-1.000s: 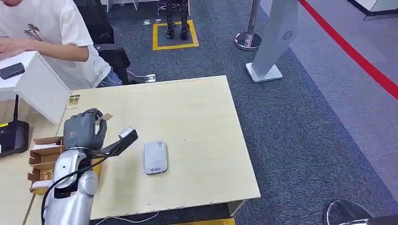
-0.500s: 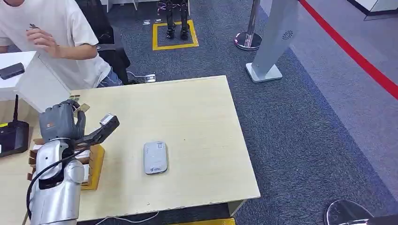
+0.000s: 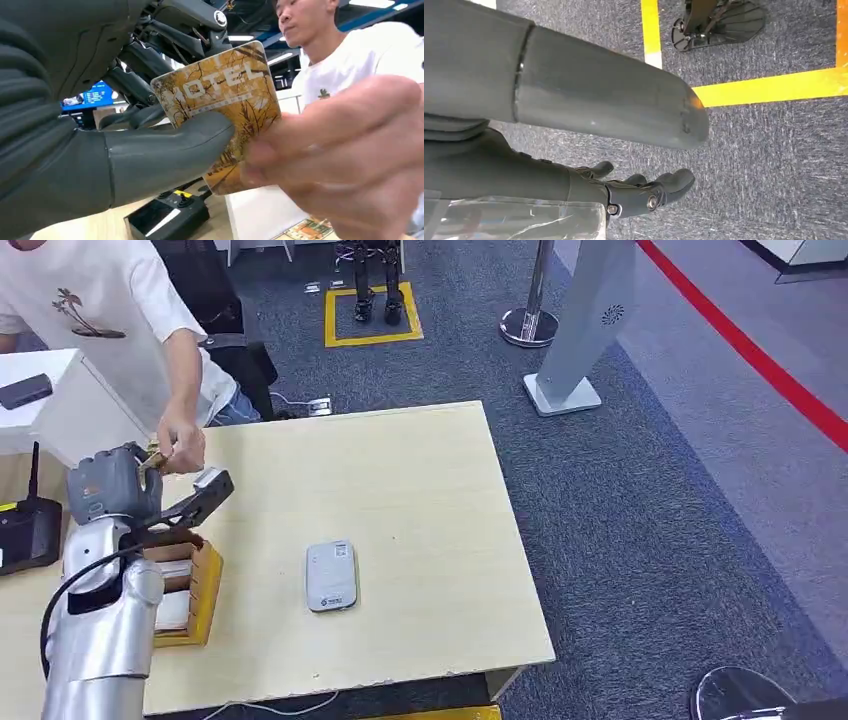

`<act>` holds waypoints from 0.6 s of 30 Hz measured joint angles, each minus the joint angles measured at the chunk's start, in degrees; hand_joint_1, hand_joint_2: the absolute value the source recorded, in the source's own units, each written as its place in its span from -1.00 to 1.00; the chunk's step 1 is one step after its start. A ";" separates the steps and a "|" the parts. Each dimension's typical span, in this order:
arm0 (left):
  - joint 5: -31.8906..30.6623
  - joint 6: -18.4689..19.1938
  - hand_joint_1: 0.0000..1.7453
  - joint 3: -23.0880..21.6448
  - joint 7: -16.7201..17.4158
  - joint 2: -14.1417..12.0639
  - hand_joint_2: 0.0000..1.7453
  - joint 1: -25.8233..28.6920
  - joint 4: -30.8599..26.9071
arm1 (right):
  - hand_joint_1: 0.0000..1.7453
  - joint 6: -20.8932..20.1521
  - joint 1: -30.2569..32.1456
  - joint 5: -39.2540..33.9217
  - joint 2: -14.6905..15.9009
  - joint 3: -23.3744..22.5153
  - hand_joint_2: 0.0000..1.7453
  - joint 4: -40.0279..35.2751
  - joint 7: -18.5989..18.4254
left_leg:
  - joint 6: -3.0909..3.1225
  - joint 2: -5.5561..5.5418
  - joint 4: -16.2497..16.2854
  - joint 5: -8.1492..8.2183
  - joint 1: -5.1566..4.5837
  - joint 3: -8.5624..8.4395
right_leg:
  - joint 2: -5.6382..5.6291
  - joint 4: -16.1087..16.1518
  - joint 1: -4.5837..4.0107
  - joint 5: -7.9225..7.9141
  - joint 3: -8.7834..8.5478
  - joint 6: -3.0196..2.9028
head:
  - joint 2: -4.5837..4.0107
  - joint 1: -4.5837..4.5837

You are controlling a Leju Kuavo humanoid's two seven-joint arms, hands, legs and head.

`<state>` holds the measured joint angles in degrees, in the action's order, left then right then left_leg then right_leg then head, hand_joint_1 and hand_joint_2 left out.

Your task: Pass the card to the sensor for recognition and then transmit it.

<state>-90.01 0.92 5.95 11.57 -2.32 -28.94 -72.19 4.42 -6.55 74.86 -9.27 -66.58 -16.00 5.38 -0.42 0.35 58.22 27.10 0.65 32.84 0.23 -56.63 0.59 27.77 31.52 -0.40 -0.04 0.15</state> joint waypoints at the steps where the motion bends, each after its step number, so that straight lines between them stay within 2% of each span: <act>1: 0.00 0.02 1.00 0.00 0.52 -0.37 1.00 -0.50 0.76 | -1.00 0.00 -0.01 0.13 0.00 0.02 1.00 0.00 -0.02 | 0.00 0.00 0.00 0.00 0.00 0.00 | 0.00 0.00 0.00 0.00 0.00 0.00 | 0.02 0.00; 7: 0.00 0.17 1.00 -0.39 1.57 -1.70 1.00 -4.34 6.32 | -1.00 0.02 -0.01 0.46 0.00 0.28 1.00 0.07 -0.02 | 0.00 0.02 0.00 0.00 -0.01 0.00 | -0.02 -0.01 0.00 0.00 0.01 -0.01 | 0.02 0.00; 13: -0.04 0.00 1.00 -0.52 1.31 -1.86 1.00 -5.52 8.56 | -1.00 0.02 -0.01 0.57 0.00 0.37 1.00 0.09 -0.02 | 0.00 0.09 0.01 0.02 -0.01 0.02 | -0.11 0.01 0.00 0.00 0.04 0.00 | 0.00 -0.02; 14: -0.04 -0.18 -0.52 -0.55 1.13 -1.86 1.00 -5.69 8.78 | -1.00 0.00 -0.01 0.57 0.00 0.37 1.00 0.09 -0.02 | 0.00 0.10 0.01 0.02 -0.01 0.02 | -0.12 0.02 0.00 0.00 0.05 0.00 | 0.00 0.00; 15: -0.04 -0.42 -1.00 -0.55 0.87 -1.83 1.00 -5.81 8.91 | -1.00 0.00 -0.01 0.57 0.00 0.37 1.00 0.09 -0.04 | 0.00 0.11 0.01 0.02 -0.01 0.03 | -0.13 0.02 0.00 0.00 0.06 0.00 | 0.00 -0.02; 17: -0.04 -0.55 -1.00 -0.57 0.72 -1.77 1.00 -6.12 9.07 | -1.00 0.00 -0.01 0.57 0.00 0.37 1.00 0.15 -0.20 | 0.00 0.11 0.01 0.02 -0.01 0.04 | -0.14 0.02 0.00 0.00 0.07 0.00 | 0.00 0.00; 18: -0.04 -0.59 -1.00 -0.59 0.61 -1.75 -1.00 -6.21 9.07 | -1.00 0.00 -0.01 0.57 0.00 0.37 1.00 0.15 -0.20 | 0.00 0.11 0.01 0.02 -0.01 0.04 | -0.14 0.02 0.00 0.00 0.07 0.00 | 0.00 0.00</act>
<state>-90.05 0.33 5.35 12.18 -4.07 -35.15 -63.12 4.42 -6.56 75.43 -9.27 -66.20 -15.85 5.18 -0.41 0.46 58.22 27.13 0.63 32.88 0.10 -56.61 0.59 27.77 31.59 -0.40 -0.04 0.15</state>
